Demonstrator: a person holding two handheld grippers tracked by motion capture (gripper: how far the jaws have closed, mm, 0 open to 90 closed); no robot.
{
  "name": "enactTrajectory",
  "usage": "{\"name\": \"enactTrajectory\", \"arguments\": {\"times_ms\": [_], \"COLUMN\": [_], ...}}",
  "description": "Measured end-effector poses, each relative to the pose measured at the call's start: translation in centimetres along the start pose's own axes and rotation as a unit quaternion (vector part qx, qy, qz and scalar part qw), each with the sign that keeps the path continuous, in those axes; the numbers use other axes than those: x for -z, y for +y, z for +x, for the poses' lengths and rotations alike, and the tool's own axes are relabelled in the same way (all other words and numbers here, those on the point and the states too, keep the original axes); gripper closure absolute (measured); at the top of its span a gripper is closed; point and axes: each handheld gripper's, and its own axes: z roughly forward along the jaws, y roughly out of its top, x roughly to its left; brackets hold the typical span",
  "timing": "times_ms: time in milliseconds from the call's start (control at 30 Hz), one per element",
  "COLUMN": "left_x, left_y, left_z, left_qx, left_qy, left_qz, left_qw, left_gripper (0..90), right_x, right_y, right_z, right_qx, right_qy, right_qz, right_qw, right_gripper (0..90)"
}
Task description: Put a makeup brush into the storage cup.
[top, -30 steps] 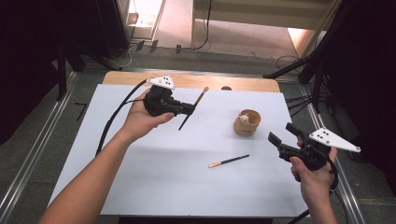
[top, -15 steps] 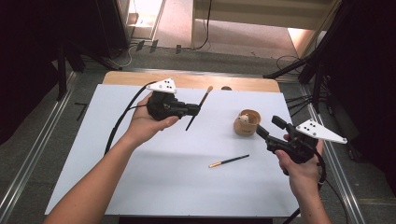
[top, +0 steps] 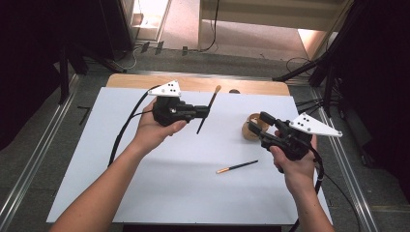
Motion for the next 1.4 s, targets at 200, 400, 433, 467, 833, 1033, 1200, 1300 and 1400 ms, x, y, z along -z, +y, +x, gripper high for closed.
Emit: {"name": "enactTrajectory", "arguments": {"times_ms": [200, 400, 433, 467, 833, 1033, 1200, 1300, 1400], "left_x": [-0.4, -0.8, -0.9, -1.0, -2.2, -2.8, -3.0, -3.2, -3.5], "left_y": [-0.3, -0.3, -0.2, -0.2, -0.3, -0.5, -0.5, -0.6, -0.6], "left_z": [-0.3, -0.7, -0.8, -0.9, -1.7, -2.1, -2.3, -2.4, -2.4], "left_qx": [0.002, 0.006, 0.004, 0.003, 0.002, -0.004, -0.009, -0.009, -0.008], "left_qy": [-0.004, -0.01, -0.011, -0.011, -0.03, -0.035, -0.036, -0.04, -0.042], "left_qz": [-0.017, -0.035, -0.036, -0.038, -0.052, -0.058, -0.058, -0.062, -0.064], "left_qw": [0.9998, 0.9993, 0.9993, 0.9992, 0.9982, 0.9977, 0.9976, 0.9972, 0.997], "left_gripper": [85.1, 85.1, 85.1, 85.1, 85.1, 85.1, 85.0, 85.0, 85.0], "right_x": [-1.1, -2.0, -2.1, -2.2, -3.4, -3.9, -4.2, -4.3, -4.4], "right_y": [0.6, 0.9, 1.0, 1.0, 1.5, 1.6, 1.5, 1.5, 1.5], "right_z": [0.7, 0.8, 0.9, 0.9, 1.6, 2.0, 2.0, 2.0, 2.0], "right_qx": [0.004, -0.004, -0.006, -0.006, -0.018, -0.021, -0.038, -0.041, -0.044], "right_qy": [0.016, 0.03, 0.033, 0.035, 0.066, 0.075, 0.082, 0.083, 0.08], "right_qz": [-0.005, -0.008, -0.007, -0.007, -0.007, -0.007, -0.009, -0.012, -0.015], "right_qw": [0.9999, 0.9995, 0.9994, 0.9994, 0.9976, 0.9969, 0.9959, 0.9957, 0.9957], "right_gripper": [53.5, 58.6, 59.4, 59.9, 64.3, 66.5, 69.2, 69.9, 70.9]}}
